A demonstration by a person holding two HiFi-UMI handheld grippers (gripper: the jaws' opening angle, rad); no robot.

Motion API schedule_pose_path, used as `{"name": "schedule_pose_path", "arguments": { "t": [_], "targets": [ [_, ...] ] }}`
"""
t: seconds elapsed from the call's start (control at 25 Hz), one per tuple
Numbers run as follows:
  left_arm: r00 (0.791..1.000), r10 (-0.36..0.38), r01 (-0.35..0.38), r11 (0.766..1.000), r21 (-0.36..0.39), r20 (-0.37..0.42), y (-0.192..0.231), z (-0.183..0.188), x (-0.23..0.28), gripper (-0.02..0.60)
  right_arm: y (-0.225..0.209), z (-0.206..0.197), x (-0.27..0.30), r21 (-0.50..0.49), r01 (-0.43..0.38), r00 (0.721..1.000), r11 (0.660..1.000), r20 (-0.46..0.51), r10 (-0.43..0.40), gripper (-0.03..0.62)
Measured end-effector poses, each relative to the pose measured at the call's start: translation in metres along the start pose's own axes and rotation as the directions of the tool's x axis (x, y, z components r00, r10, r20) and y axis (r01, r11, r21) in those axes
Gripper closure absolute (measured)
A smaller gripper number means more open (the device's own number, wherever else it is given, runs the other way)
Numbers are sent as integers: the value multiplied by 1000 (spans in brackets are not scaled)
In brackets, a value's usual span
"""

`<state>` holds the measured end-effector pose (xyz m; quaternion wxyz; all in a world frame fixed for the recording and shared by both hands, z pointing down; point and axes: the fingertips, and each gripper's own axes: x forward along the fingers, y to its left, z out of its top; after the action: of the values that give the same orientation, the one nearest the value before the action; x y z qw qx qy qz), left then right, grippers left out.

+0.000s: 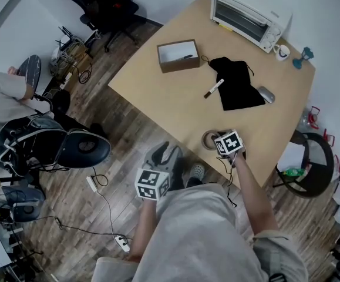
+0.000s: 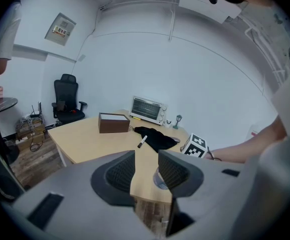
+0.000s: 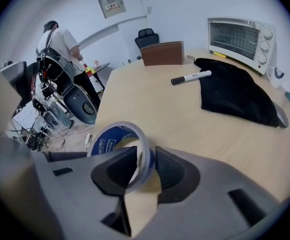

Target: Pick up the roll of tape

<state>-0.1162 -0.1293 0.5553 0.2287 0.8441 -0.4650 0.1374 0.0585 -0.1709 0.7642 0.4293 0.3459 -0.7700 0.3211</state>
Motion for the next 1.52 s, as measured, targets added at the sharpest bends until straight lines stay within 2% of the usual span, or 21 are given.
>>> {"name": "schedule_pose_path", "arguments": {
  "t": [0.16, 0.32, 0.44, 0.92, 1.52],
  "targets": [
    [1000, 5, -5, 1000, -6, 3, 3, 1, -1, 445, -2, 1, 0, 19, 30, 999, 999, -15, -30, 491],
    [1000, 17, -17, 1000, -18, 11, 6, 1, -4, 469, -8, 1, -1, 16, 95, 995, 995, -27, -95, 528],
    [1000, 20, -20, 1000, -19, 12, 7, 0, -6, 469, -11, 2, -1, 23, 112, 993, 993, -34, -111, 530],
    [1000, 18, -18, 1000, -18, 16, 6, -4, -6, 469, -8, -2, 0, 40, 109, 994, 993, -31, -108, 531],
    [1000, -11, 11, 1000, -2, 25, -8, -5, 1, 469, -1, 17, -22, 54, 82, 993, 995, 79, -86, 531]
  ]
}}
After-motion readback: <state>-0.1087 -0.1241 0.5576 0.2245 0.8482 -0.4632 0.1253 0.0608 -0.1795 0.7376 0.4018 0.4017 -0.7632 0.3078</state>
